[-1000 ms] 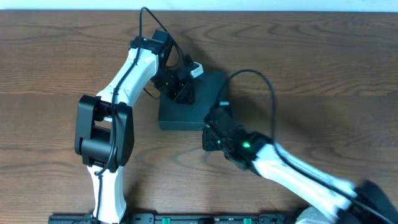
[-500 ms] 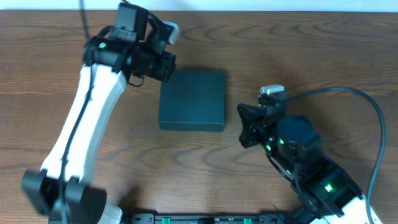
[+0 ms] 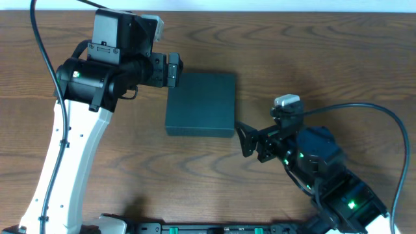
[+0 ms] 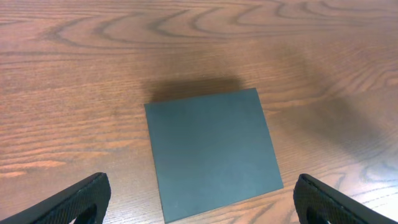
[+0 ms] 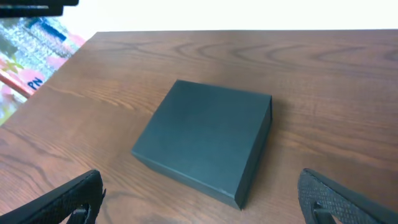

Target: Pack container

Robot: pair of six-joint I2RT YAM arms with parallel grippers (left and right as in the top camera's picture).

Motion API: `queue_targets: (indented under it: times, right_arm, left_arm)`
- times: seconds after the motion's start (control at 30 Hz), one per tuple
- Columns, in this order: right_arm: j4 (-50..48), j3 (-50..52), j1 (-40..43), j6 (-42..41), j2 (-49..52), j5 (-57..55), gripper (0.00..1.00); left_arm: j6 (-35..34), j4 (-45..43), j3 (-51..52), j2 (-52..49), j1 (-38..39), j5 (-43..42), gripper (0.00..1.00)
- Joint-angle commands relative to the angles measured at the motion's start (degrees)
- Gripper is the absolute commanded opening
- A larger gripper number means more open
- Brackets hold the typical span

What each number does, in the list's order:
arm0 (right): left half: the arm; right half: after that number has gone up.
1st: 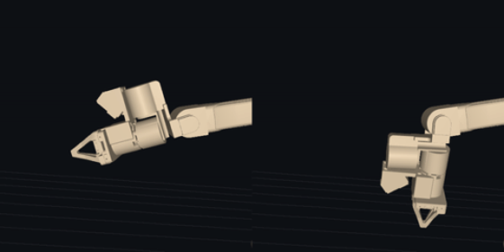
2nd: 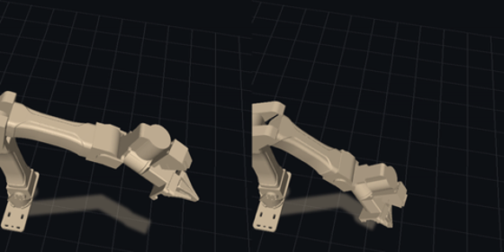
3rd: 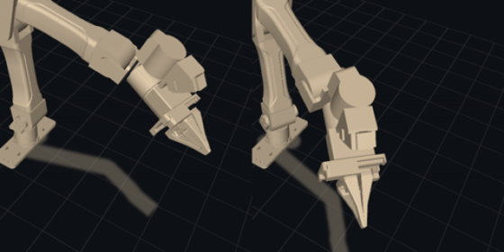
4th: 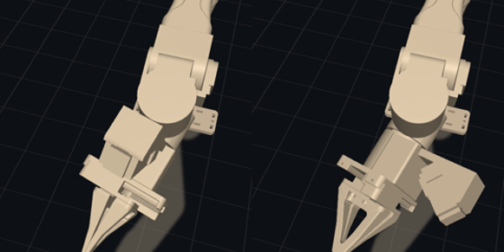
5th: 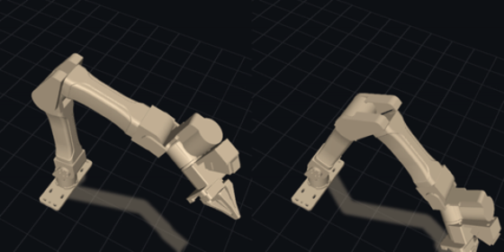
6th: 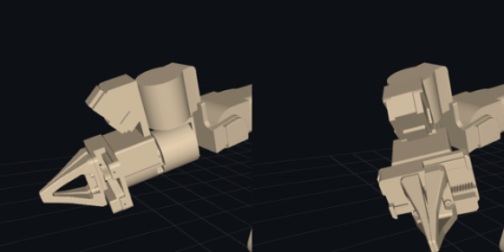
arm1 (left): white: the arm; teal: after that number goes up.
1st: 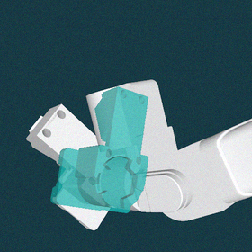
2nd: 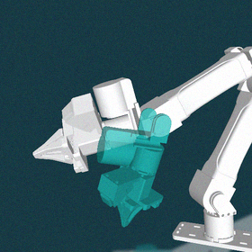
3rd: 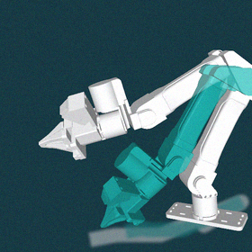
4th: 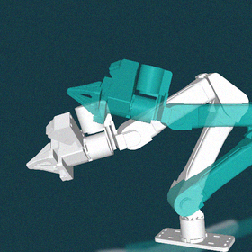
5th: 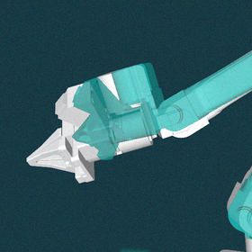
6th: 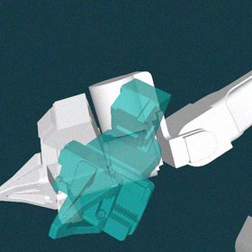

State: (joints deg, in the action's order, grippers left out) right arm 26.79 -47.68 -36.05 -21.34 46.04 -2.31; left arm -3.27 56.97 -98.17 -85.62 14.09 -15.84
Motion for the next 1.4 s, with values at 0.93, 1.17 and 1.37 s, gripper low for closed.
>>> queue_targets:
  times: [0.93, 1.17, 1.37]
  right_arm:
    - [0.1, -0.4, 0.5, 1.0, 16.3, 0.2, 0.99]
    - [0.0, -0.4, 0.5, 1.0, 19.2, 0.2, 0.99]
    - [0.0, -0.4, 0.5, 1.0, 20.7, 0.2, 0.99]
  left_arm:
    - [0.7, 9.0, 3.1, 22.2, -1.0, 17.5, 0.95]
    - [1.0, 3.1, 19.2, 42.2, -10.9, 17.7, 0.95]
    - [0.9, -1.7, 36.3, 58.9, -17.0, 17.3, 0.95]
